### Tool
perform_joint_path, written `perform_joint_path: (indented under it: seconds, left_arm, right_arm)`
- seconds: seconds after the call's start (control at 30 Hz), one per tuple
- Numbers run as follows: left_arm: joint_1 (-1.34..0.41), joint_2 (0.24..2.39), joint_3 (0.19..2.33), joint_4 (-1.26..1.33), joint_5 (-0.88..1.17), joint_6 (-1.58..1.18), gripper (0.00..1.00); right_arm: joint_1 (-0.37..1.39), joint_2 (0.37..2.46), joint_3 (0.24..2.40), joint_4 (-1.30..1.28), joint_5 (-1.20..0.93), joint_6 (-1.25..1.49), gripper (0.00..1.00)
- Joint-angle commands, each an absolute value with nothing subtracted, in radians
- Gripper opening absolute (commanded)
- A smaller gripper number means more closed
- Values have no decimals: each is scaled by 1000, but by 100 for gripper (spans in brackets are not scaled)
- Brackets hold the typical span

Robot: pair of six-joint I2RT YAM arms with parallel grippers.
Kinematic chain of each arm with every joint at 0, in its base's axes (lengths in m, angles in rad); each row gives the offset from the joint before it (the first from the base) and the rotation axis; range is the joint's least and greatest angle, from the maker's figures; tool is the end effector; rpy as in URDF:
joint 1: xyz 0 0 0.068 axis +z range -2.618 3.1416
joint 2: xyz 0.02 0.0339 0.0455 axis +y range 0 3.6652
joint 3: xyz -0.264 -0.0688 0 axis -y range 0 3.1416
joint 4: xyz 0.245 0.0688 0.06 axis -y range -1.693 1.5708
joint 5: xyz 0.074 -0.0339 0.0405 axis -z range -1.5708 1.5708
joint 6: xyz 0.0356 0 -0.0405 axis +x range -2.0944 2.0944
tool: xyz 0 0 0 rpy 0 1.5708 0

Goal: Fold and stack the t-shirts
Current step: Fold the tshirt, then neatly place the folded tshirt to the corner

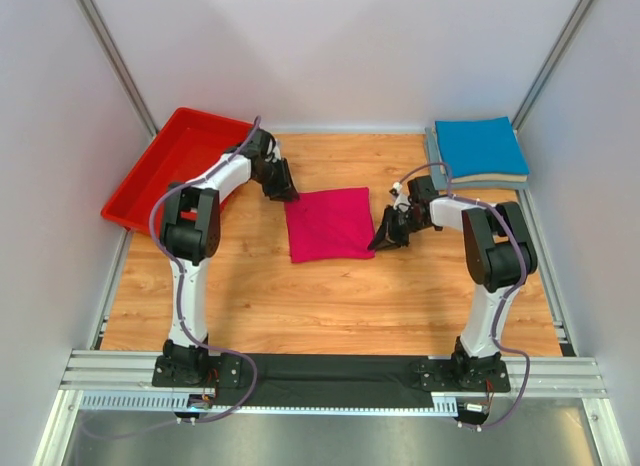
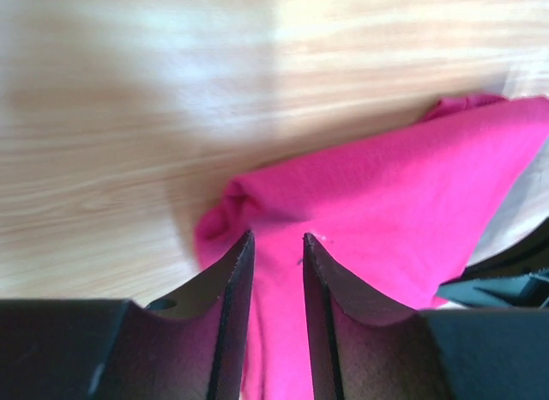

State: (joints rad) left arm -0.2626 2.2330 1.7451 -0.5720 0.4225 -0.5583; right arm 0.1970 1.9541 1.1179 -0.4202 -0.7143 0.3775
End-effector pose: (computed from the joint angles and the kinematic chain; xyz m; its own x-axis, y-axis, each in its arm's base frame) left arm 0.4587 -0.1384 0.1670 -0.9425 -0.2470 -0.2252 -0.0812 0.8229 -0.5624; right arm 0.3472 0.0931 0.1208 -0.9947 0.0855 -0.0578 0.0216 0.7205 0.6931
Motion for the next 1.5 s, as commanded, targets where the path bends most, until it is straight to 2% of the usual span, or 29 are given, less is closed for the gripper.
perform_joint_path:
  seconds: [0.0, 0.07, 0.1, 0.13, 0.2, 0.27, 0.3, 0.37, 0.47, 0.53, 0.67, 0.93, 1.13, 1.23, 1.47]
  left_arm:
    - [-252, 2229, 1847, -667, 380, -462, 37]
    - [-255, 2214, 1874, -733, 374, -427, 37]
    - [-256, 2180, 1871, -748, 365, -420, 37]
    - [-259, 2157, 1856, -753, 365, -417, 37]
    - [-268, 2070, 1760, -712, 397, -420, 37]
    - [-279, 2017, 1654, -620, 472, -434, 37]
    - [-284, 1988, 1634, -603, 520, -449, 37]
    - [-307, 1980, 1614, -588, 532, -456, 36]
    - [-321, 2019, 1631, -595, 535, -454, 36]
    - [-321, 2058, 1637, -589, 528, -456, 36]
    - [-319, 2128, 1681, -650, 483, -433, 36]
    - [-316, 2125, 1695, -776, 281, -462, 29]
    - [-327, 2042, 1720, -822, 262, -499, 30]
    - [-339, 1971, 1660, -815, 297, -517, 30]
    - [-365, 1816, 1324, -674, 412, -571, 31]
  right_arm:
    - [215, 1896, 1100, -403, -649, 426, 6]
    - [216, 1875, 1127, -469, -568, 434, 15]
    - [215, 1861, 1137, -485, -552, 431, 26]
    - [215, 1846, 1144, -495, -531, 430, 32]
    - [215, 1809, 1198, -544, -496, 422, 34]
    - [215, 1821, 1265, -641, -422, 422, 27]
    - [215, 1836, 1338, -678, -411, 419, 18]
    - [216, 1853, 1387, -715, -440, 417, 14]
    - [216, 1871, 1440, -663, -514, 425, 13]
    - [216, 1913, 1472, -615, -567, 426, 17]
    - [215, 2034, 1545, -617, -557, 402, 18]
    - [204, 2171, 1667, -693, -574, 337, 13]
    - [196, 2082, 1652, -796, -604, 342, 14]
    - [199, 2007, 1526, -766, -653, 359, 14]
    - [201, 1939, 1312, -683, -700, 351, 15]
